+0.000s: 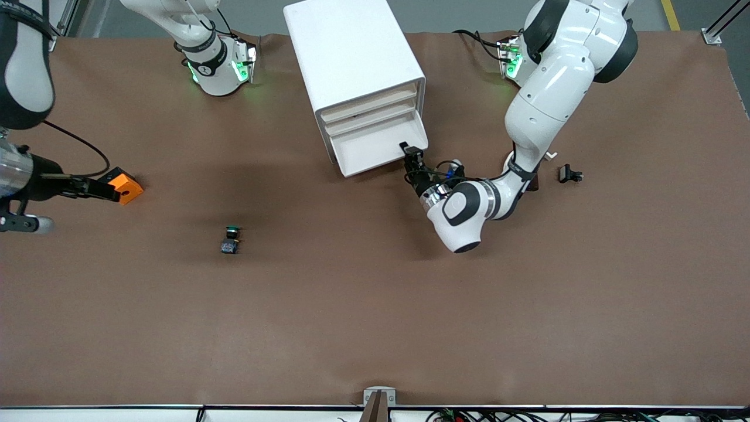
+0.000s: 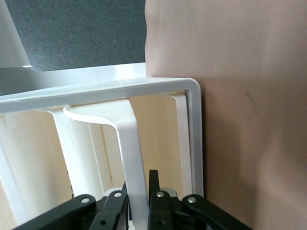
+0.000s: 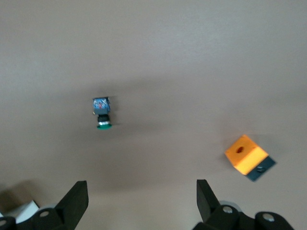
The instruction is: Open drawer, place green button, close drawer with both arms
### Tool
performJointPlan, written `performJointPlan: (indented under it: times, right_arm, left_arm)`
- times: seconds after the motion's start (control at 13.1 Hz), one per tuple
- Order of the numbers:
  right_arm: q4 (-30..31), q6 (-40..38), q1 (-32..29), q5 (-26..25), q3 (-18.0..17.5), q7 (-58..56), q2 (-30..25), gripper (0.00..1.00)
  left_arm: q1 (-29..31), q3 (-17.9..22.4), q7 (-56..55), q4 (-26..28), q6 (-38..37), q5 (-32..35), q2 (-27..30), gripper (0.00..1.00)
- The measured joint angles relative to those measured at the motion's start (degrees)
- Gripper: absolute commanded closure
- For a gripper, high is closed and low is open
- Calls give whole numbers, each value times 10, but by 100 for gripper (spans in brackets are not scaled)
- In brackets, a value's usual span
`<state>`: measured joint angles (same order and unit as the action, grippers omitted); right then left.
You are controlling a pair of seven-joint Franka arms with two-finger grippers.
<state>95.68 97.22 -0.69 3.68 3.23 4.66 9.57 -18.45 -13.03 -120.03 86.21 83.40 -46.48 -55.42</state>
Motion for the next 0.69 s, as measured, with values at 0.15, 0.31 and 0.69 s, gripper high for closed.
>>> performJointPlan:
  times: [0.15, 0.31, 0.69]
  right_arm:
    - [63, 80, 25, 6, -2, 39, -2, 0]
    - [126, 167, 49, 7, -3, 71, -3, 0]
    - [249, 354, 115, 7, -4, 151, -1, 0]
  left_arm:
    - [13, 2, 0, -10, 0, 0, 0, 82]
    - [23, 3, 0, -16, 0, -1, 0, 82]
    - [40, 4, 0, -30, 2, -1, 0, 82]
